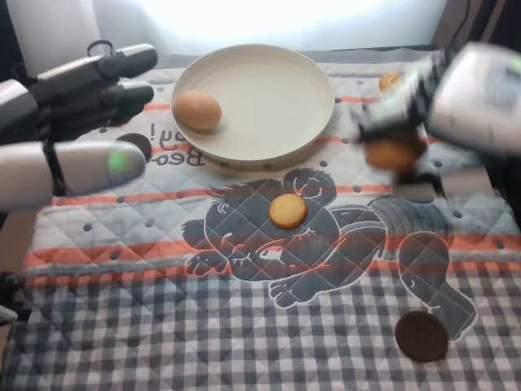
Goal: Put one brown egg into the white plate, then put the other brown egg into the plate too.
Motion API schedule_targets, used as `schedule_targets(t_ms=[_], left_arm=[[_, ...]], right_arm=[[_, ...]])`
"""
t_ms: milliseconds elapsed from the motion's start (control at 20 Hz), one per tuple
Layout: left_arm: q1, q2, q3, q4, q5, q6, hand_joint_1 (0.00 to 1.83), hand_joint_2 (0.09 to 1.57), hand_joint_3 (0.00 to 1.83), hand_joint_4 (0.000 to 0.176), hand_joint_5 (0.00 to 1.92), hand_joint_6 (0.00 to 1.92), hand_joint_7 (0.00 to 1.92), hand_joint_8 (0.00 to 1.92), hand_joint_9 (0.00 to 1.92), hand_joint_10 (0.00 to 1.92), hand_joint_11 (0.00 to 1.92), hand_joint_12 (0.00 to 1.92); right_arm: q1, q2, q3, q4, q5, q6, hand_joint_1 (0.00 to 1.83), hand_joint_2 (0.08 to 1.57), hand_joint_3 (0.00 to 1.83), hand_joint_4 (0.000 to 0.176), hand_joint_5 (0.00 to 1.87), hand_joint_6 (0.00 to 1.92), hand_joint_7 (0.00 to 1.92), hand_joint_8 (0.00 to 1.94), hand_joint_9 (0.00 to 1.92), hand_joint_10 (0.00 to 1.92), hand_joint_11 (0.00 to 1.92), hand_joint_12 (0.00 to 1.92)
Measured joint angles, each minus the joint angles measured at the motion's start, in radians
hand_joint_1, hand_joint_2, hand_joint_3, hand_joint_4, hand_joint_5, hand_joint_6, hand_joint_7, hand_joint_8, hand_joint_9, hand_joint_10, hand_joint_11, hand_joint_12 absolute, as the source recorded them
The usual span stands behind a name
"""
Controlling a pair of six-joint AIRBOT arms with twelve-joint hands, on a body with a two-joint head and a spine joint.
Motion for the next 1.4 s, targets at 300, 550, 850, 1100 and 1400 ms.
schedule_targets(t_ms=[300, 550, 850, 1100, 1400], left_arm=[[-0.001, -0.039, 0.062, 0.063, -0.099, -0.187, 0.72, 0.87, 0.0, 0.081, 0.21, 0.0, 0.27, 0.0, 0.26, 0.01, 0.0, 0.76], [-0.006, -0.039, 0.06, 0.044, -0.209, -0.188, 0.81, 0.9, 0.0, 0.104, 0.19, 0.0, 0.19, 0.0, 0.13, 0.0, 0.0, 0.3], [0.027, -0.039, 0.06, -0.017, -0.264, -0.188, 0.78, 0.91, 0.0, 0.086, 0.23, 0.0, 0.26, 0.0, 0.18, 0.01, 0.0, 0.48], [0.08, -0.037, 0.043, -0.074, -0.338, -0.188, 0.71, 0.93, 0.0, 0.081, 0.19, 0.0, 0.25, 0.0, 0.22, 0.01, 0.0, 0.53], [0.097, -0.022, 0.032, -0.108, -0.472, -0.211, 0.5, 0.97, 0.01, 0.014, 0.13, 0.0, 0.4, 0.01, 0.42, 0.03, 0.0, 1.13]], right_arm=[[0.183, -0.181, 0.186, -0.017, -0.103, 0.001, 1.26, 1.05, 0.0, 0.0, 1.03, 0.82, 1.24, 0.64, 1.27, 0.86, 1.18, 1.29], [0.246, -0.291, 0.298, -0.022, -0.232, -0.001, 0.72, 0.89, 0.0, 0.09, 0.34, 0.01, 0.56, 0.07, 0.57, 0.25, 0.26, 1.17], [0.246, -0.29, 0.278, -0.029, -0.24, 0.0, 0.57, 0.84, 0.0, 0.099, 0.08, 0.0, 0.37, 0.0, 0.39, 0.0, 0.0, 0.99], [0.197, -0.233, 0.175, 0.047, -0.125, 0.0, 0.55, 0.85, 0.0, 0.14, 0.01, 0.0, 0.28, 0.0, 0.24, 0.01, 0.0, 0.32], [0.011, -0.022, -0.004, 0.289, 0.244, -0.004, 0.62, 0.95, 0.0, 0.116, 0.23, 0.01, 0.44, 0.0, 0.41, 0.01, 0.09, 0.53]])
